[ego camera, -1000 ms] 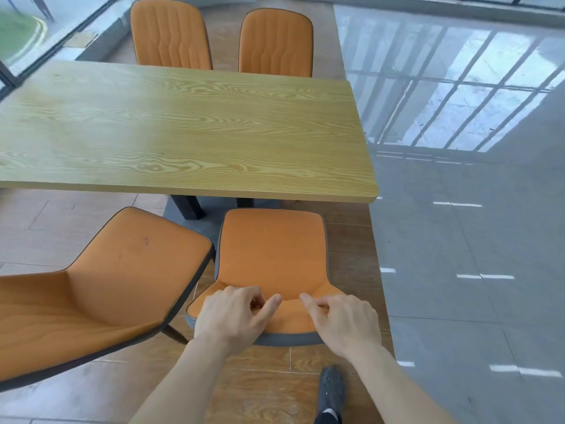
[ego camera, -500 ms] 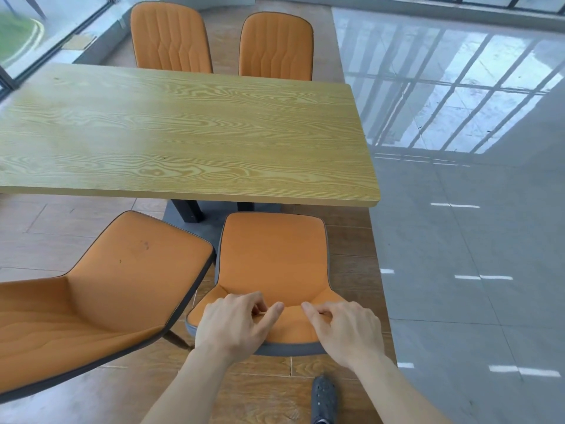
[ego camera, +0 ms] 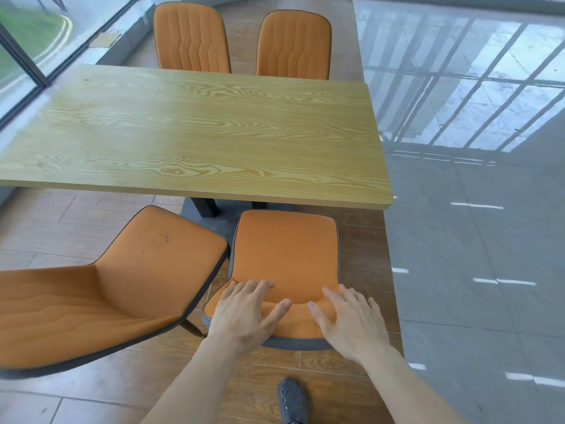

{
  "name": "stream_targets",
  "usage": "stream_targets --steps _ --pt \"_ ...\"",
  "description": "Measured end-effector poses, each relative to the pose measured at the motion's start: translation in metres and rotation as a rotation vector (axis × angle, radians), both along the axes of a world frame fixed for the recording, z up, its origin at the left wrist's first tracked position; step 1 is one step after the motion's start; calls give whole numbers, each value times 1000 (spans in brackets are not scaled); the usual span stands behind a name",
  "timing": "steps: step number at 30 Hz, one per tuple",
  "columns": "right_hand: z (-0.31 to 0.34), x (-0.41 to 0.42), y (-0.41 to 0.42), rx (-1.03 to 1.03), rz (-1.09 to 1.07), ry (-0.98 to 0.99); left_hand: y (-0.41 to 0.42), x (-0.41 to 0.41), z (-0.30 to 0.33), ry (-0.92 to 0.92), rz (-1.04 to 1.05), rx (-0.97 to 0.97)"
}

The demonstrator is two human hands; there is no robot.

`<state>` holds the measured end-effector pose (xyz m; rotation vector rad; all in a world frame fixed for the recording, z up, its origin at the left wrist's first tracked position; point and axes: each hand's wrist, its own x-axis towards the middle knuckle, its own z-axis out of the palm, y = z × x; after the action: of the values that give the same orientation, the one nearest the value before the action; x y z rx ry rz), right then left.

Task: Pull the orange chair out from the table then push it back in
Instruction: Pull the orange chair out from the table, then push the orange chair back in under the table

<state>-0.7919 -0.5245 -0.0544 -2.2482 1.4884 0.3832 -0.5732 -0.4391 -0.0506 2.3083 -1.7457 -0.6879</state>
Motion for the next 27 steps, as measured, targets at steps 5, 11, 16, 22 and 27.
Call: stream_targets --steps 5,11,16,22,27 --pt "25 33 -15 -24 15 -67 6 35 26 -42 20 -88" --pt "48 115 4 -54 77 -112 35 119 57 -113 92 -128" --pt "58 204 42 -67 73 -123 74 209 66 -103 115 -195" --pt "58 320 132 -57 -14 -102 151 337 63 -61 56 -230" --pt "70 392 207 -59 -55 -132 212 421 73 -87 7 -170"
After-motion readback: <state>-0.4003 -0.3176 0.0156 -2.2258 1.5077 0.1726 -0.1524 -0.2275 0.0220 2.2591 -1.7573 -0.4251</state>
